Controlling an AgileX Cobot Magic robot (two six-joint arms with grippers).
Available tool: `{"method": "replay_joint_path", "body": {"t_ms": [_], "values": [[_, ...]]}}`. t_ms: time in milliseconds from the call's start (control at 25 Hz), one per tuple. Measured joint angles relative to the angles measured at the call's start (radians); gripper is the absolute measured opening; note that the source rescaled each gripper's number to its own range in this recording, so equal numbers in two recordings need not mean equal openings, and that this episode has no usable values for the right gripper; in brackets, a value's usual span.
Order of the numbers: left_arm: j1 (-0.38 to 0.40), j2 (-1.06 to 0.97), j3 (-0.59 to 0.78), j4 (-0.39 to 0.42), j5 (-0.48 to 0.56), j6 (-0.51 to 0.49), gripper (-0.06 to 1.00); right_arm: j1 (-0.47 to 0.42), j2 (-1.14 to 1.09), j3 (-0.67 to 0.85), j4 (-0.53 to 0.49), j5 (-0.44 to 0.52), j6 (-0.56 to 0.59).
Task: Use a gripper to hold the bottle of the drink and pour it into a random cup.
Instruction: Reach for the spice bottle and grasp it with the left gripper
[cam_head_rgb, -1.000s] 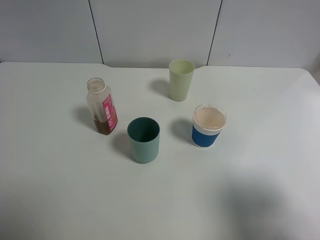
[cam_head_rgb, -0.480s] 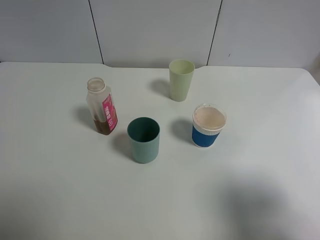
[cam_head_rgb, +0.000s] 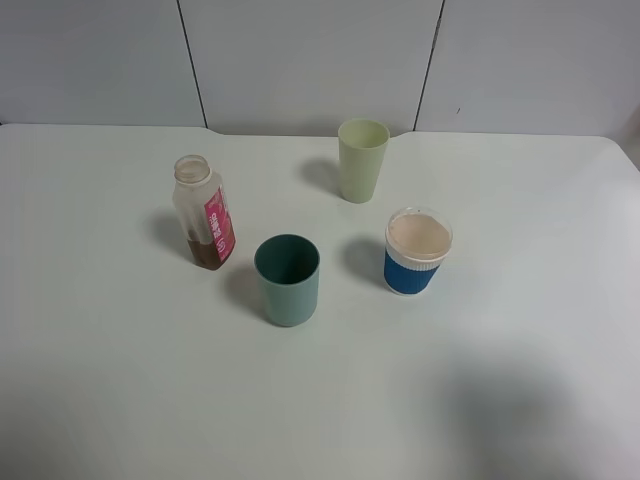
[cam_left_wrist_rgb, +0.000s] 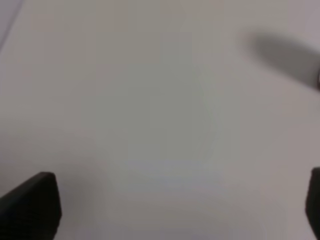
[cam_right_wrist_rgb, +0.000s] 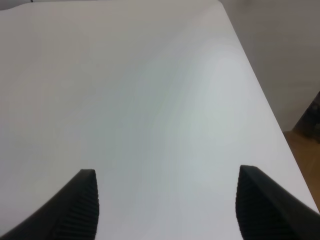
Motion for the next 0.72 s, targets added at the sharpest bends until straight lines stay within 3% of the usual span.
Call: {"method": "replay_joint_path", "body": {"t_ms": [440,720], "values": [[0.0,0.261,-0.035,-0.089,-0.206,0.03,1.0,0.0,0.0,0.0,0.0,0.0,0.0],[0.0,0.394,-0.036,-0.189,-0.27,0.165,1.0,0.0,0.0,0.0,0.0,0.0,0.0]]}}
